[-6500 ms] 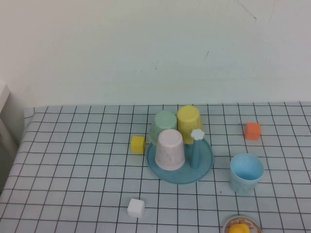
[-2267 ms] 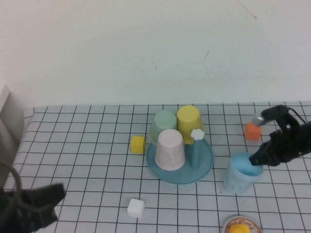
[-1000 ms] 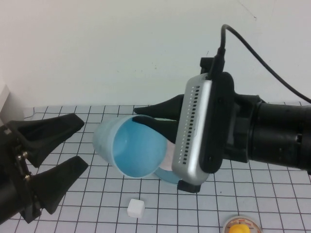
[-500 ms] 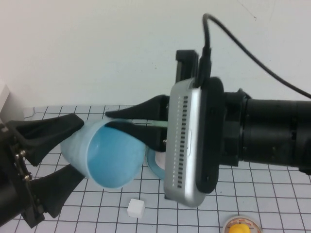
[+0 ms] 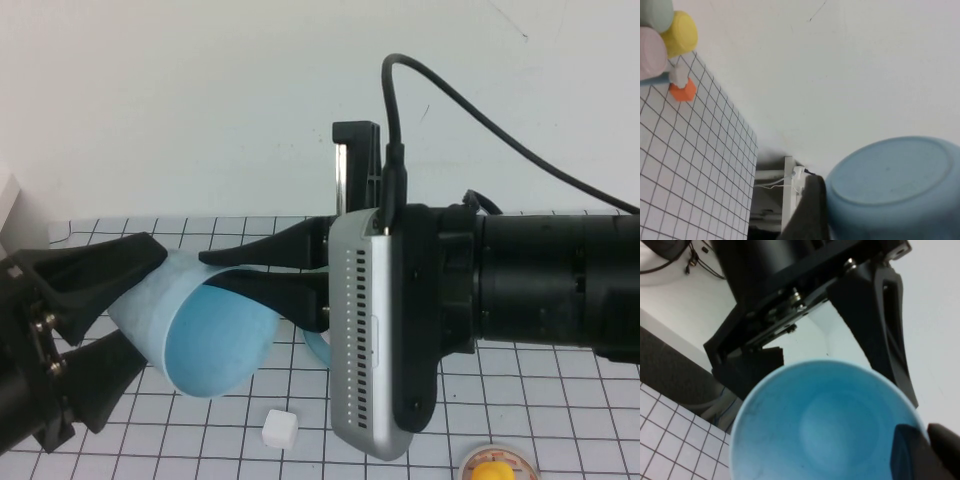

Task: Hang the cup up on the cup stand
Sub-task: Adjust the cup with two arms

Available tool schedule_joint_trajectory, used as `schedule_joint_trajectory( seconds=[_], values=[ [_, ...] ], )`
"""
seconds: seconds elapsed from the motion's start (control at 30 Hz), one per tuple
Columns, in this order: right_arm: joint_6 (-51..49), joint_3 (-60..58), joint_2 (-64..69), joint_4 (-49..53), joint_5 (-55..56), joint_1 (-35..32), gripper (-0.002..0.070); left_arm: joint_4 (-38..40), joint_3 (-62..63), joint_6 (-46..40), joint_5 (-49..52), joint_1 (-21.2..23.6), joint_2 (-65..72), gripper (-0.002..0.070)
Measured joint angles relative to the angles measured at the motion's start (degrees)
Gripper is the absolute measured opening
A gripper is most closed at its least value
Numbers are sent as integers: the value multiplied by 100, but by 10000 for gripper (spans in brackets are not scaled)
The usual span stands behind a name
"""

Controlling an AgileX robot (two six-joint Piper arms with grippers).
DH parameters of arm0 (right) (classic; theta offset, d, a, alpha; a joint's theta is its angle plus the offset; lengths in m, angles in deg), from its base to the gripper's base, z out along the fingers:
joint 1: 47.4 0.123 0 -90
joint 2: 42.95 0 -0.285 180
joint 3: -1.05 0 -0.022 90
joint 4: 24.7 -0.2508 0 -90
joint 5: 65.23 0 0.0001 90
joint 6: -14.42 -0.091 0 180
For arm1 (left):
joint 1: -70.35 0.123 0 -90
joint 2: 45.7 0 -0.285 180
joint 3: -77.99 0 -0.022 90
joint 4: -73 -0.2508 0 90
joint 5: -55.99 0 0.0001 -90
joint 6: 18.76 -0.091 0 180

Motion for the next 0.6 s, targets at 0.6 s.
schedule_joint_trajectory(
  seconds=[0.6],
  values=[
    [-190, 12, 227, -55, -138, 12, 190, 9, 0, -629, -321, 0, 0, 554]
  ],
)
